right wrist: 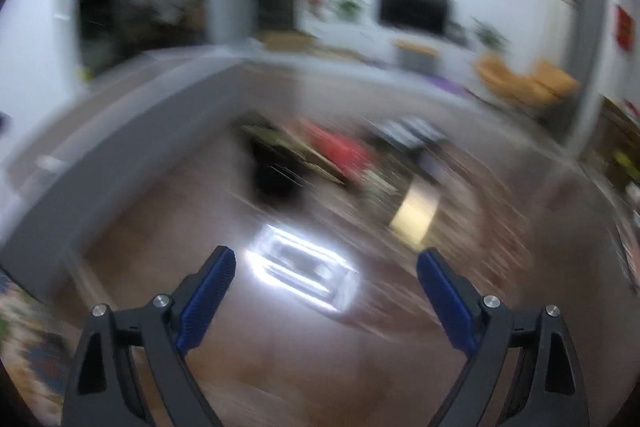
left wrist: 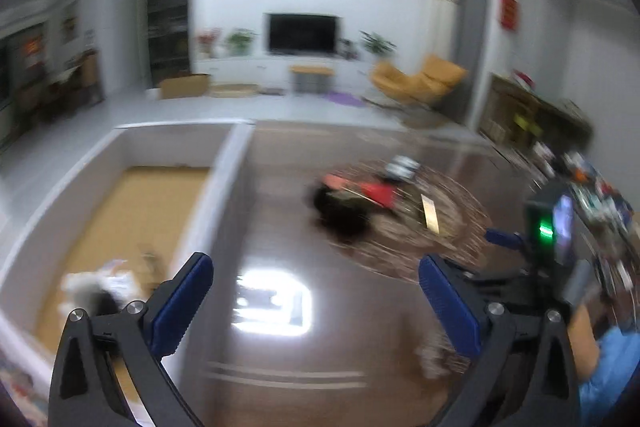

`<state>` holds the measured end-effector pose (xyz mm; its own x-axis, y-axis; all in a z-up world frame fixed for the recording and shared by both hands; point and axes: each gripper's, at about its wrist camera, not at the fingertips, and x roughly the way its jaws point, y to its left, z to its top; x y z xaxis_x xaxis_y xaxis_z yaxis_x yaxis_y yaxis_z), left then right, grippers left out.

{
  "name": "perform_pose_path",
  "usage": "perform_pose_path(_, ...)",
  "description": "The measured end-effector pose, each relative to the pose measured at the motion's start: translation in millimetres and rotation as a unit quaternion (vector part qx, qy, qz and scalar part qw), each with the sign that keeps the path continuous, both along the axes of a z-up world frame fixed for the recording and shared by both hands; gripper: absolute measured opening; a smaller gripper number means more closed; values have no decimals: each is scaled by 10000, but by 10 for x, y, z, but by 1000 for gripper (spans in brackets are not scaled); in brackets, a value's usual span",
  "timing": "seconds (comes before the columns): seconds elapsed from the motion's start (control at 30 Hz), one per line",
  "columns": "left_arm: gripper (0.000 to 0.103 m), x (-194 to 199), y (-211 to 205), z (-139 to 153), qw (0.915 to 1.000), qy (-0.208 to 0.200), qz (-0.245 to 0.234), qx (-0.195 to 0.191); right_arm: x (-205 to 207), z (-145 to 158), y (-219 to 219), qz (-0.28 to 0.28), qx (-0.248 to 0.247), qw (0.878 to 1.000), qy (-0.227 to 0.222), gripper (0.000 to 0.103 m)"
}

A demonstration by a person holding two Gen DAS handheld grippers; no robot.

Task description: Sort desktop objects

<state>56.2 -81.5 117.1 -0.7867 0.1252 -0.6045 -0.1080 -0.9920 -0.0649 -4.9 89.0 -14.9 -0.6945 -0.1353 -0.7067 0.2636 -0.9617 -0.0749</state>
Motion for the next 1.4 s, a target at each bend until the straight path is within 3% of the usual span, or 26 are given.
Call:
perform_pose_path(0.1, 103, -218, 465, -382, 9988, -402, -266, -105, -77, -332, 603, -662, -61, 9962, -564, 93)
perform_pose_path(0.17, 103, -483, 728, -694, 9967, -711, -341, -191, -92, -442, 832, -946, -124, 9930, -697, 93)
perform_pose_path(0.3, 103, -836, 929, -1174, 9928, -1078, -232, -466, -62, -528, 1059, -1114, -265, 9907, -735, 94)
perform_pose_path(0.47, 103, -1133, 1037, -1448, 9896, -1332, -179, -507, -122, -555, 1027, -1141, -209, 9901, -794, 99)
perform_pose_path(0.6, 103, -1195, 998, -1498, 9883, -1481, -227, -297, -145, -610, 1005, -1197, -201, 9891, -839, 103)
perform_pose_path(0.73, 103, -1183, 1076, -1544, 9868, -1495, -318, -540, -132, -607, 1008, -1198, -194, 9891, -836, 103)
perform_pose_path(1.4, 103, -1149, 1078, -1551, 9872, -1481, -279, -523, -134, -606, 1012, -1196, -195, 9891, -836, 103)
